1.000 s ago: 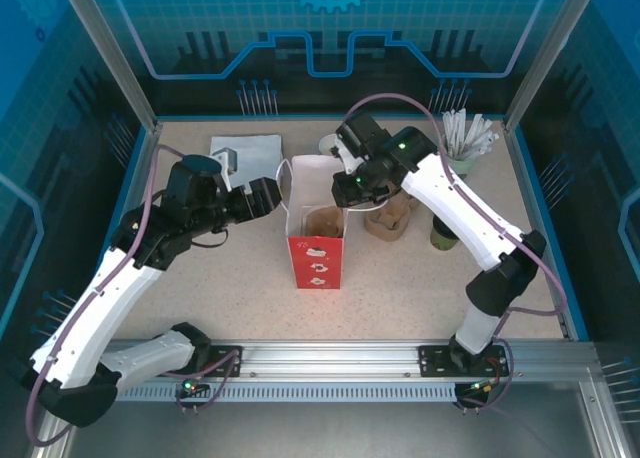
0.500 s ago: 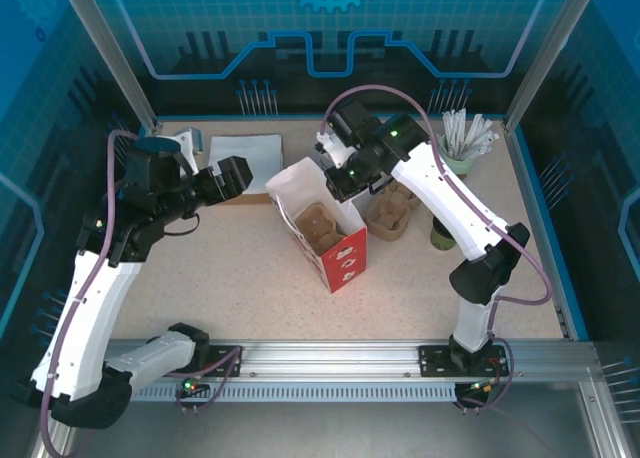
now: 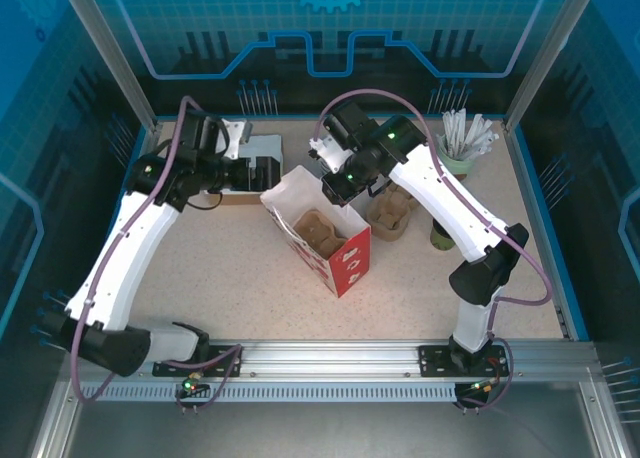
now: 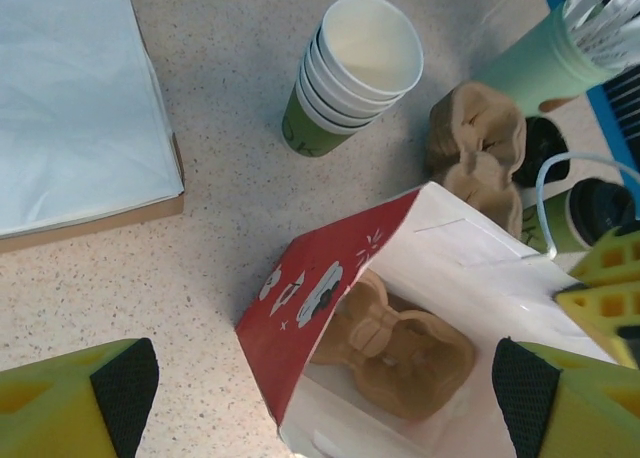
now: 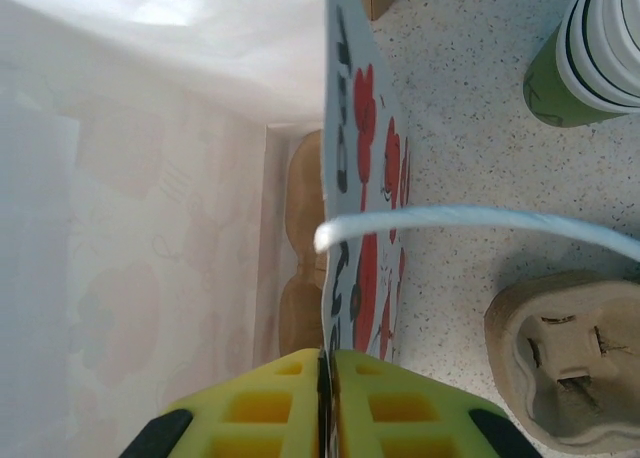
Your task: Pack the takeout coffee
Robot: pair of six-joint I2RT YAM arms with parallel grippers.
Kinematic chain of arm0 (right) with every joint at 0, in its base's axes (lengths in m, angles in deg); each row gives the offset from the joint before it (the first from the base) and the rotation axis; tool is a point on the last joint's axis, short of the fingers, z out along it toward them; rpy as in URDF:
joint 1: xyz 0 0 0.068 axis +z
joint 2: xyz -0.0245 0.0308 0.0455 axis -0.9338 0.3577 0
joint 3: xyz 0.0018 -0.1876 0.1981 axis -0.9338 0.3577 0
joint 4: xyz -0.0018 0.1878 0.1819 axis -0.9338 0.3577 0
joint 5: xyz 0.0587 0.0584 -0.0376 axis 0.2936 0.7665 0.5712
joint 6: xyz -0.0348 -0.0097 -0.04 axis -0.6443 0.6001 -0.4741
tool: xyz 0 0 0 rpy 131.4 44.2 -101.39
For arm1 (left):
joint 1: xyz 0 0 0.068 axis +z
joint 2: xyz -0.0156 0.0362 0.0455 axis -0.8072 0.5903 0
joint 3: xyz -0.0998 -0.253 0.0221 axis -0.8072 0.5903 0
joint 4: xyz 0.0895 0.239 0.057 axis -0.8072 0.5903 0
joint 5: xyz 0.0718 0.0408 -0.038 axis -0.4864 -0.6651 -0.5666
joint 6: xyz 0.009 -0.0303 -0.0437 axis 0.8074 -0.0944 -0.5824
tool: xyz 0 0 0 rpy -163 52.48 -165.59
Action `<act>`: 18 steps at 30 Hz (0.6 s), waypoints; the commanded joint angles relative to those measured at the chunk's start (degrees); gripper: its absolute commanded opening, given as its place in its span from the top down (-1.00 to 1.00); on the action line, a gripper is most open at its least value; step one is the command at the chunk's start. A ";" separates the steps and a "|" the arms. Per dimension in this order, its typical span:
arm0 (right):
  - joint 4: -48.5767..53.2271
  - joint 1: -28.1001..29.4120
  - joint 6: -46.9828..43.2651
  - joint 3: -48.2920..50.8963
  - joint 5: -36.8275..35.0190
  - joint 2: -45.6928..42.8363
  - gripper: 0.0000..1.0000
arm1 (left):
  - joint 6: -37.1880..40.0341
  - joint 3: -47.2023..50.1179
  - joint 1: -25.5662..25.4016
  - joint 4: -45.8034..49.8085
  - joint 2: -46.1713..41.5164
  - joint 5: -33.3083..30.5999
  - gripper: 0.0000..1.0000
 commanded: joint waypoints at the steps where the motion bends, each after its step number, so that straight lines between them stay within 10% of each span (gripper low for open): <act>1: 0.66 0.73 -1.07 -0.39 1.41 -1.49 0.73 | 5.37 -2.11 0.47 2.06 3.39 3.79 -0.80; 9: -0.13 0.86 -0.50 0.00 1.58 -1.21 0.72 | 6.45 0.77 0.52 0.01 7.34 9.25 -0.74; 18: -0.81 0.75 0.04 0.03 0.50 -1.91 0.69 | 7.79 1.05 0.52 -0.27 10.76 10.99 -0.23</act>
